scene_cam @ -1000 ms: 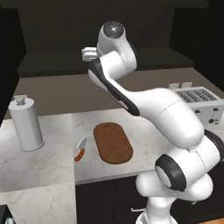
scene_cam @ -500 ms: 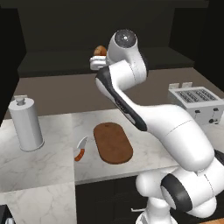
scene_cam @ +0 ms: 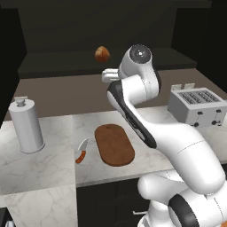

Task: Pick the bread, place it on the cutting board, pick the jam, place it on the counter, and close the cabinet.

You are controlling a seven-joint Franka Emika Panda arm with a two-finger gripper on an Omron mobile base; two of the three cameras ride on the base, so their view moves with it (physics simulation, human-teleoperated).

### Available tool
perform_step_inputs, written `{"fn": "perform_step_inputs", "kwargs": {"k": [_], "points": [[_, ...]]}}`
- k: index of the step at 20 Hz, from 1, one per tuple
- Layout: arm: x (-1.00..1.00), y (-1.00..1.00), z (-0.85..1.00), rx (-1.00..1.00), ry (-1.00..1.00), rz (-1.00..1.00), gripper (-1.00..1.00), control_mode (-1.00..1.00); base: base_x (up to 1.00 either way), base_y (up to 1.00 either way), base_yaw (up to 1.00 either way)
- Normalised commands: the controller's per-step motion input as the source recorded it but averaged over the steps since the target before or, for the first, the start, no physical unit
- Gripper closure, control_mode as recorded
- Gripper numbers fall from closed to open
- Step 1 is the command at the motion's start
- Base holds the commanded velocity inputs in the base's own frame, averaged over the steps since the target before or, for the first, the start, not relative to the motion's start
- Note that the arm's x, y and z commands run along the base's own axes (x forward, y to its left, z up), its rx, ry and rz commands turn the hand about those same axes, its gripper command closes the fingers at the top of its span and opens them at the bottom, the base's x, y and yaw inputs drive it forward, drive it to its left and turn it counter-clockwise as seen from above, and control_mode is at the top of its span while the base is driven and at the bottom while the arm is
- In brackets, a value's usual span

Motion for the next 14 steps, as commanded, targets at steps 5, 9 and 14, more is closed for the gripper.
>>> {"fn": "perform_step_inputs", "kwargs": {"k": [5,9,14], "points": [[-0.04,-0.3,-0.43,0.0,0.0,0.0,1.0,-1.0,0.0,0.0,0.0],[-0.02,-0.39,-0.37,0.0,0.0,0.0,1.0,-1.0,0.0,0.0,0.0],[-0.03,-0.44,-0.38,0.0,0.0,0.0,1.0,-1.0,0.0,0.0,0.0]]}}
